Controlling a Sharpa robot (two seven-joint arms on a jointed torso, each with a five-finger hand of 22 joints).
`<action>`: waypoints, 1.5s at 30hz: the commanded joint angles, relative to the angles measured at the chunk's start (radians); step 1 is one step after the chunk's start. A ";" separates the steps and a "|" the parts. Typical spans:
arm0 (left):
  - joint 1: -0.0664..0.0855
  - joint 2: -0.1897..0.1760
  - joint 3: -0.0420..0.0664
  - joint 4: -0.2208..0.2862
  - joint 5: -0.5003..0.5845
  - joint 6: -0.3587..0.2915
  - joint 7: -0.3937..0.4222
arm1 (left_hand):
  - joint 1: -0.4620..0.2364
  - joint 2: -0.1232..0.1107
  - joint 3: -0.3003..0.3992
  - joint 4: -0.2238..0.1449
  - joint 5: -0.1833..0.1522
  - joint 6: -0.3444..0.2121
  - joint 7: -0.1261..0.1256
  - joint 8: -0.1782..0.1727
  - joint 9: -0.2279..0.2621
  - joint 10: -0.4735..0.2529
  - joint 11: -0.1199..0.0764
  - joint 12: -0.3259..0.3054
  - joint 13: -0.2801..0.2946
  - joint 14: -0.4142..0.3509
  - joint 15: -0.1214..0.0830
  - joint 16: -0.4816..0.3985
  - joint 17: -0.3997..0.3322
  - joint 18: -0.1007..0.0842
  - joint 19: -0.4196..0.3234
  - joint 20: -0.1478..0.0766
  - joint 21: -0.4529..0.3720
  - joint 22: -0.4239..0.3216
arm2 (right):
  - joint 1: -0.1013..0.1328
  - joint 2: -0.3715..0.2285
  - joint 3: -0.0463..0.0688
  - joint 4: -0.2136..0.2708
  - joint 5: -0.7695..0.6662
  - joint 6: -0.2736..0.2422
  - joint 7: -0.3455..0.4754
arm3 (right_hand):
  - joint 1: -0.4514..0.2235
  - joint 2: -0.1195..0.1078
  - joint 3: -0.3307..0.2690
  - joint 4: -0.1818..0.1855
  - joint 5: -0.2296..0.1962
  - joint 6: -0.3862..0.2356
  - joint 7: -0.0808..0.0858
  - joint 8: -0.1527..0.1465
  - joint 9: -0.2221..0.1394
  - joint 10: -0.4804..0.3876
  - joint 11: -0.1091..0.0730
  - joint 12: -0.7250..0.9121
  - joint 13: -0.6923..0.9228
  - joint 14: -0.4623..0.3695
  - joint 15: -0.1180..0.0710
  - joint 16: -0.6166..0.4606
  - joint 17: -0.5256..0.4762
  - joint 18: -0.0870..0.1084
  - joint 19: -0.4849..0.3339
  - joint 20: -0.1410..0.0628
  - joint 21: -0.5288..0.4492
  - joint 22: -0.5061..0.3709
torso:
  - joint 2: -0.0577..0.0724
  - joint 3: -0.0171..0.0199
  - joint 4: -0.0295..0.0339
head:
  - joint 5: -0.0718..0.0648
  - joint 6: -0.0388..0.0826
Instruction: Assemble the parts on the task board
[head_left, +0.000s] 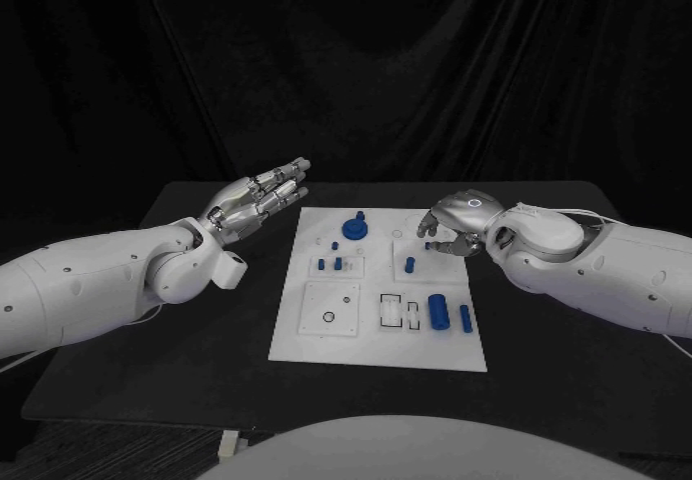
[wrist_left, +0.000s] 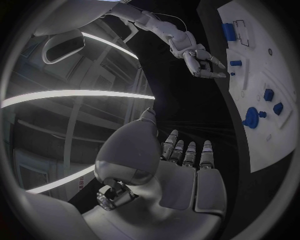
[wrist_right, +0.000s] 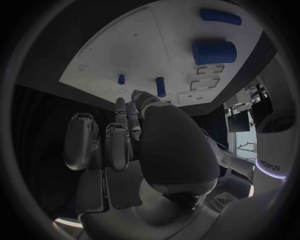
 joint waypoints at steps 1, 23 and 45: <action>-0.001 -0.003 0.001 0.007 0.014 0.031 0.203 | 0.020 0.000 -0.059 0.004 0.021 0.013 0.003 -0.009 -0.010 0.001 0.002 0.009 -0.009 -0.005 0.019 -0.017 -0.007 -0.046 0.003 0.007 -0.012 -0.001 | -0.007 0.009 0.001 -0.017 -0.009 0.037 0.007 | -0.012 -0.016 0.027 -0.010 0.021 0.003 -0.008 -0.004 -0.013 -0.009 0.006 -0.024 -0.016 0.058 0.005 -0.011 0.063 0.024 -0.008 0.005 -0.025 0.191 | 0.000 -0.0004 -0.0017 | 0.002 0.000; -0.001 0.000 0.001 -0.013 0.014 0.053 0.194 | 0.126 0.024 -0.049 -0.026 0.143 0.034 0.019 -0.007 -0.008 0.007 0.023 0.025 -0.007 -0.002 0.070 -0.015 -0.005 -0.022 0.026 0.078 0.002 0.066 | -0.024 0.058 0.001 -0.108 -0.009 0.003 0.018 | -0.024 -0.011 0.061 -0.085 0.126 0.039 -0.010 0.017 -0.031 -0.138 0.010 -0.033 -0.044 0.037 0.010 -0.032 0.024 0.041 -0.049 0.011 -0.111 0.169 | 0.003 -0.0038 0.0016 | 0.008 0.000; -0.001 -0.001 0.001 -0.013 0.014 0.060 0.182 | 0.147 0.030 -0.048 -0.042 0.167 0.057 0.033 -0.004 -0.005 0.008 0.030 0.027 -0.007 0.006 0.091 -0.010 -0.002 -0.020 0.041 0.106 0.008 0.090 | -0.045 0.089 0.001 -0.162 -0.009 -0.003 0.035 | -0.061 -0.008 0.049 -0.108 0.064 0.048 -0.009 0.035 -0.003 -0.105 0.006 0.035 -0.025 0.036 0.009 -0.034 0.021 0.041 -0.050 0.009 -0.113 0.169 | 0.003 -0.0045 0.0015 | 0.009 0.000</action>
